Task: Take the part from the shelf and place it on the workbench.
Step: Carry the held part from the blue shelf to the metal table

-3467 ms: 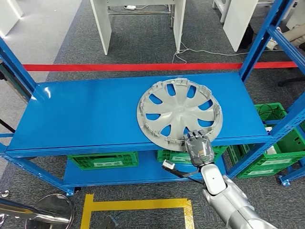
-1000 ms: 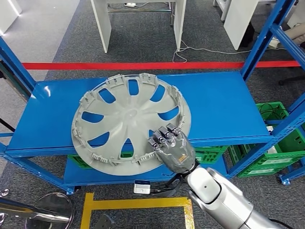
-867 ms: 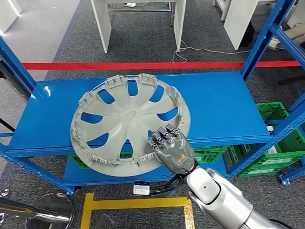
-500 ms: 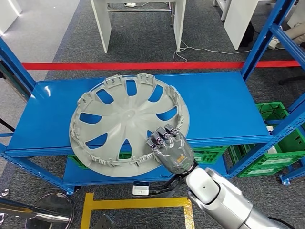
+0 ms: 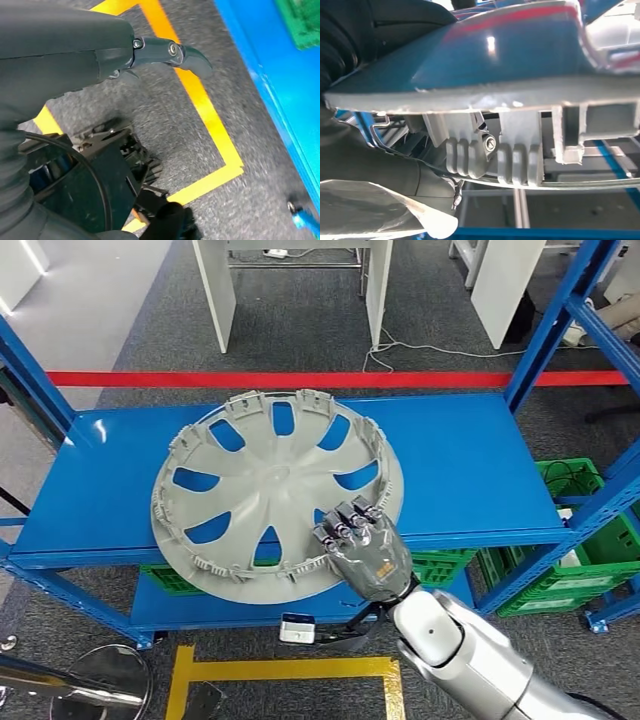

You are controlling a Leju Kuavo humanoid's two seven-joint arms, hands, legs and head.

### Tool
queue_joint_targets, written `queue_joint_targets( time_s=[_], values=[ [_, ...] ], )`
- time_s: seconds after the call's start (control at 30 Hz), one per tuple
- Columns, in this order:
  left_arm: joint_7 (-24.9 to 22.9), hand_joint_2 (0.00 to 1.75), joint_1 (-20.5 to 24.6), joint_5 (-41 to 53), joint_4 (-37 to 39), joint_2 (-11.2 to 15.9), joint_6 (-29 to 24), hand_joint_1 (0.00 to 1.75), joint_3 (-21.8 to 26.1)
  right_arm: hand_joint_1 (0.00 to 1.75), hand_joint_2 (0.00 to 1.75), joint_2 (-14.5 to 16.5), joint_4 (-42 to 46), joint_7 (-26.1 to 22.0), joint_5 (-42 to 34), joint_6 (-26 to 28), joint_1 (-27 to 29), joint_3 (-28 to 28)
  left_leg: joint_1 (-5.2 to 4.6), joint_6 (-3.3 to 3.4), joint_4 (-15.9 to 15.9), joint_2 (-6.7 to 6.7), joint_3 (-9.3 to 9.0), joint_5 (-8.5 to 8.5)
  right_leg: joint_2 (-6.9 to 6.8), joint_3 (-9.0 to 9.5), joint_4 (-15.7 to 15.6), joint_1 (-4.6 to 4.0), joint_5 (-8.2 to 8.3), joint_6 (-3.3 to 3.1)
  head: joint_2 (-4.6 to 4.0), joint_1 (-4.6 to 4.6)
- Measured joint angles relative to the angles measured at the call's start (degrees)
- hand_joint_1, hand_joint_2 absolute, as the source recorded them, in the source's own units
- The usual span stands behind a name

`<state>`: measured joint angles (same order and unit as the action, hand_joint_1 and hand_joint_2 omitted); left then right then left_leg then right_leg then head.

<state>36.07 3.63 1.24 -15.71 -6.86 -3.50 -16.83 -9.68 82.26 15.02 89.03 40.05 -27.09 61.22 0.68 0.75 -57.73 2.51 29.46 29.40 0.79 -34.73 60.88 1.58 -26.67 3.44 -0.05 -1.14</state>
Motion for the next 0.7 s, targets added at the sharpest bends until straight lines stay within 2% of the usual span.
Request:
queue_joint_targets(
  time_s=[0.1, 0.17, 0.2, 0.27, 0.3, 0.33, 0.37, 0.4, 0.47, 0.5, 0.53, 0.63, 0.67, 0.7],
  values=[
    [-1.6, 1.75, 0.2, -1.4, 0.7, 0.0, 0.3, 0.0, 1.7, 1.75, 1.75, -0.4, 0.1, 0.8, 0.0, 0.0, -0.3, 0.2, -0.11, -0.72, -1.0, 0.11, 0.97, 0.22, 0.14, 0.0, -0.3, -0.11, -0.63, -1.27, 0.01, 0.05],
    [-1.9, 1.75, 0.2, -1.7, 0.9, 0.0, 0.3, 0.0, 2.4, 1.75, 1.75, -0.5, 0.1, 1.0, 0.0, 0.0, -0.4, 0.3, -0.09, -1.21, -2.6, -0.47, 1.93, 1.73, -0.17, -0.46, -0.5, 0.02, -0.56, -2.16, 0.01, 0.33],
    [-2.0, 1.75, 0.2, -1.8, 1.0, 0.0, 0.3, 0.0, 2.7, 1.75, 1.75, -0.5, 0.1, 1.0, 0.0, 0.0, -0.4, 0.3, -0.06, -1.47, -4.8, -0.89, 2.86, 3.38, -0.4, -0.7, -0.6, 0.07, -0.39, -2.53, 0.01, 0.48],
    [-2.1, 1.75, 0.4, -1.8, 1.1, 0.0, 0.3, 0.0, 3.1, 1.75, 1.75, -0.6, 0.1, 1.0, 0.0, 0.0, -0.5, 0.4, -0.04, -1.76, -12.0, -1.54, 5.67, 7.41, -0.87, -1.23, -0.5, -0.21, -0.06, -3.09, 0.01, 0.78],
    [-2.6, 1.75, 0.4, -2.2, 1.2, 0.0, 0.4, 0.0, 3.4, 1.75, 1.75, -0.6, 0.1, 1.2, 0.0, 0.0, -0.5, 0.5, -0.05, -1.77, -15.1, -1.62, 6.81, 8.7, -1.12, -1.51, -0.5, -0.39, 0.13, -3.28, 0.01, 0.79],
    [-3.4, 1.75, 0.4, -2.9, 1.3, 0.0, 0.6, 0.0, 3.7, 1.75, 1.75, -0.7, 0.1, 1.5, 0.0, 0.0, -0.5, 0.6, -0.07, -1.65, -16.7, -1.65, 7.21, 8.93, -1.34, -1.79, -0.5, -0.6, 0.34, -3.44, 0.01, 0.81],
    [-4.7, 1.75, 0.4, -3.9, 1.4, 0.0, 0.9, 0.0, 4.2, 1.75, 1.75, -0.8, 0.1, 1.9, 0.0, 0.0, -0.6, 0.7, -0.12, -1.4, -16.2, -1.66, 6.6, 8.03, -1.48, -2.04, -0.5, -0.8, 0.58, -3.54, 0.01, 0.79],
    [-6.3, 1.75, 0.4, -5.2, 1.5, 0.0, 1.3, 0.0, 5.0, 1.75, 1.75, -0.9, 0.1, 2.4, 0.0, 0.0, -0.8, 0.9, -0.22, -1.02, -13.5, -1.66, 4.99, 6.27, -1.58, -2.24, -0.5, -0.99, 0.82, -3.57, 0.01, 0.81],
    [-9.5, 1.75, 0.4, -7.3, 1.8, 0.0, 1.9, 0.0, 6.7, 1.75, 1.75, -1.0, 0.3, 3.4, 0.0, 0.0, -1.3, 1.1, -0.6, 0.01, -5.6, -1.75, 0.59, 3.22, -1.71, -2.57, -0.6, -1.26, 1.34, -3.43, 0.01, 0.76],
    [-10.9, 1.75, 0.4, -8.0, 1.9, 0.1, 2.1, 0.0, 7.5, 1.75, 1.75, -1.0, 0.5, 3.8, 0.0, 0.0, -1.6, 1.2, -0.85, 0.31, -2.6, -1.8, -0.93, 2.45, -1.79, -2.72, -0.6, -1.25, 1.69, -3.2, 0.01, 0.78],
    [-12.1, 1.75, 0.3, -8.4, 2.0, 0.1, 2.1, 0.0, 8.2, 1.75, 1.75, -1.1, 0.7, 4.2, 0.0, 0.0, -1.9, 1.2, -1.1, 0.5, -0.9, -1.84, -1.65, 2.18, -1.86, -2.84, -0.7, -1.15, 2.09, -2.88, 0.01, 0.77],
    [-15.0, 1.75, -0.3, -8.9, 2.4, 0.1, 1.6, 0.0, 9.8, 1.75, 1.75, -1.9, 1.8, 4.4, 0.0, 0.0, -2.4, 1.3, -1.3, 0.73, 0.2, -1.9, -1.19, 0.79, -1.83, -3.12, -1.4, -0.89, 3.06, -1.8, 0.01, 0.79],
    [-15.6, 1.75, -0.5, -9.0, 2.5, 0.2, 1.2, 0.0, 10.2, 1.75, 1.75, -2.3, 2.3, 4.3, 0.0, 0.0, -2.5, 1.3, -1.15, 1.01, 0.6, -1.98, -0.85, 0.05, -1.65, -3.52, -1.0, -0.92, 2.11, -1.53, 0.01, 0.72],
    [-16.2, 1.75, -0.6, -8.9, 2.6, 0.3, 0.8, 0.0, 10.5, 1.75, 1.75, -2.8, 2.8, 3.9, 0.0, 0.0, -2.6, 1.2, -0.98, 1.28, 0.9, -2.06, -0.38, -0.7, -1.41, -4.15, 0.5, -0.95, 0.22, -1.29, 0.01, 0.63]
  ],
)
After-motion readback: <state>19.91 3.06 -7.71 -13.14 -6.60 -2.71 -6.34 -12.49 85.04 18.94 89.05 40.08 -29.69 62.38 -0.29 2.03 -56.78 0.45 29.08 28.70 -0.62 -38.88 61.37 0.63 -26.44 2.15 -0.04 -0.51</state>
